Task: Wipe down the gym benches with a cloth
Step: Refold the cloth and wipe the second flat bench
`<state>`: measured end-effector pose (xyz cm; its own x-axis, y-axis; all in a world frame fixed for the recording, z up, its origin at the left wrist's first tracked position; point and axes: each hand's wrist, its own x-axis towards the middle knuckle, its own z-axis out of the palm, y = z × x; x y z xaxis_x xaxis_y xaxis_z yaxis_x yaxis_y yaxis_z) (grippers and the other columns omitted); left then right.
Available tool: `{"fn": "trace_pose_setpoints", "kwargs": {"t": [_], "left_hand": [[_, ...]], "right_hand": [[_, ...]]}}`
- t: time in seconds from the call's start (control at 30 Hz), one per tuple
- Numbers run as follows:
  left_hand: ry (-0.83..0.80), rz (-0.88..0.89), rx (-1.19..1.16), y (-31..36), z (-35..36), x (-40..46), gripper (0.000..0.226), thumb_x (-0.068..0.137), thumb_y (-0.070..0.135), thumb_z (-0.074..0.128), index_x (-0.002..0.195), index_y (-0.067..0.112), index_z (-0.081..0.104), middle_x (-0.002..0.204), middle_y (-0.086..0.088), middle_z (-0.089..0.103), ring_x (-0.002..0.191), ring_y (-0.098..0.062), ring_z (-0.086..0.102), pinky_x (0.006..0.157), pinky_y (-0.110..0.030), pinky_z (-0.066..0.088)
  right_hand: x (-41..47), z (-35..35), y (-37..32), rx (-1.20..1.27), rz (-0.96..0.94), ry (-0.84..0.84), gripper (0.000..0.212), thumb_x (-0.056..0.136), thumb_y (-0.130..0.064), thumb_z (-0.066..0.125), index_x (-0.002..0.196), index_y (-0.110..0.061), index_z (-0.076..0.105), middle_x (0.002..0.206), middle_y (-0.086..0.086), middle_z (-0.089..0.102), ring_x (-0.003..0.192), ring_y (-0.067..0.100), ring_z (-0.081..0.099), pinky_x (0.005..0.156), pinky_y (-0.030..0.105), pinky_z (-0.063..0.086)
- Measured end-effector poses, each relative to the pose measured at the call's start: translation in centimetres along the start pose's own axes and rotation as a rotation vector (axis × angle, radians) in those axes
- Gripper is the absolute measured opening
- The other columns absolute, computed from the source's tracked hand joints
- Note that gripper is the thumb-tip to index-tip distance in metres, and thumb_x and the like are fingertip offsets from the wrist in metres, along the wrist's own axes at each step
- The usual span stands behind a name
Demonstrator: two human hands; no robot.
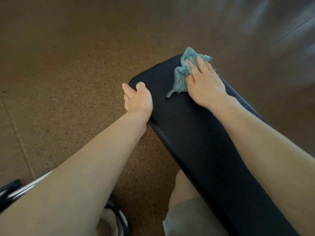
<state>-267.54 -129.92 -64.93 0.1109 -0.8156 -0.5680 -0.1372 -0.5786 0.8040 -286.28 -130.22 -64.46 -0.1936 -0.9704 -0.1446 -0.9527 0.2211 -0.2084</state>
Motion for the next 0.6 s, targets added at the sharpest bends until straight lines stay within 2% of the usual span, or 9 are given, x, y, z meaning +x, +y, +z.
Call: {"fn": "trace_pose_setpoints", "kwargs": {"t": [0.1,0.23,0.33,0.47,0.53,0.6], "left_hand": [[0.025,-0.004,-0.022,-0.1,0.4,-0.3,0.063,0.11,0.039,0.024,0.164,0.032,-0.009,0.174,0.005,0.001,0.16,-0.025,0.002,0.127,-0.051,0.007],[0.048,-0.01,-0.027,0.0,0.6,-0.3,0.064,0.11,0.04,0.024,0.164,0.032,-0.011,0.174,0.006,-0.001,0.16,-0.024,0.001,0.128,-0.051,0.006],[0.078,-0.001,-0.02,0.1,0.9,-0.4,0.065,0.11,0.039,0.026,0.164,0.032,-0.01,0.174,0.005,-0.002,0.16,-0.025,0.001,0.127,-0.052,0.006],[0.155,-0.015,-0.005,0.0,1.5,0.1,0.065,0.109,0.04,0.026,0.164,0.032,-0.008,0.174,0.005,0.0,0.16,-0.028,0.003,0.127,-0.055,0.009],[0.182,-0.014,-0.003,-0.1,1.8,0.5,0.065,0.109,0.039,0.026,0.164,0.032,-0.007,0.174,0.004,0.0,0.16,-0.029,0.004,0.126,-0.057,0.01],[0.197,-0.007,-0.006,-0.2,2.0,0.4,0.066,0.108,0.038,0.026,0.165,0.031,-0.007,0.174,0.004,0.001,0.159,-0.03,0.005,0.125,-0.06,0.013]], "right_hand": [[-6.7,0.8,0.8,0.015,0.091,0.026,0.058,0.109,-0.04,0.022,0.163,-0.033,0.004,0.172,0.003,-0.003,0.158,0.023,-0.003,0.128,0.041,0.002],[-12.8,1.5,1.0,-0.056,0.05,-0.008,0.059,0.108,-0.04,0.022,0.163,-0.036,0.001,0.171,-0.002,-0.008,0.158,0.021,-0.009,0.126,0.036,-0.005],[-8.2,0.6,1.2,-0.06,-0.033,-0.021,0.057,0.109,-0.04,0.022,0.163,-0.037,0.004,0.172,0.0,-0.005,0.158,0.025,-0.006,0.127,0.04,-0.003],[0.2,0.4,-1.7,-0.073,-0.089,-0.048,0.057,0.108,-0.04,0.019,0.163,-0.036,0.004,0.172,0.003,-0.004,0.158,0.029,-0.005,0.127,0.045,-0.001],[0.3,0.9,-2.8,-0.069,-0.105,-0.023,0.058,0.108,-0.039,0.019,0.163,-0.034,0.006,0.172,0.004,-0.003,0.158,0.03,-0.005,0.127,0.047,0.0],[-3.5,1.8,-2.6,-0.066,-0.16,0.019,0.058,0.107,-0.039,0.022,0.163,-0.032,0.009,0.172,0.004,0.001,0.158,0.031,-0.002,0.127,0.048,0.002]]}}
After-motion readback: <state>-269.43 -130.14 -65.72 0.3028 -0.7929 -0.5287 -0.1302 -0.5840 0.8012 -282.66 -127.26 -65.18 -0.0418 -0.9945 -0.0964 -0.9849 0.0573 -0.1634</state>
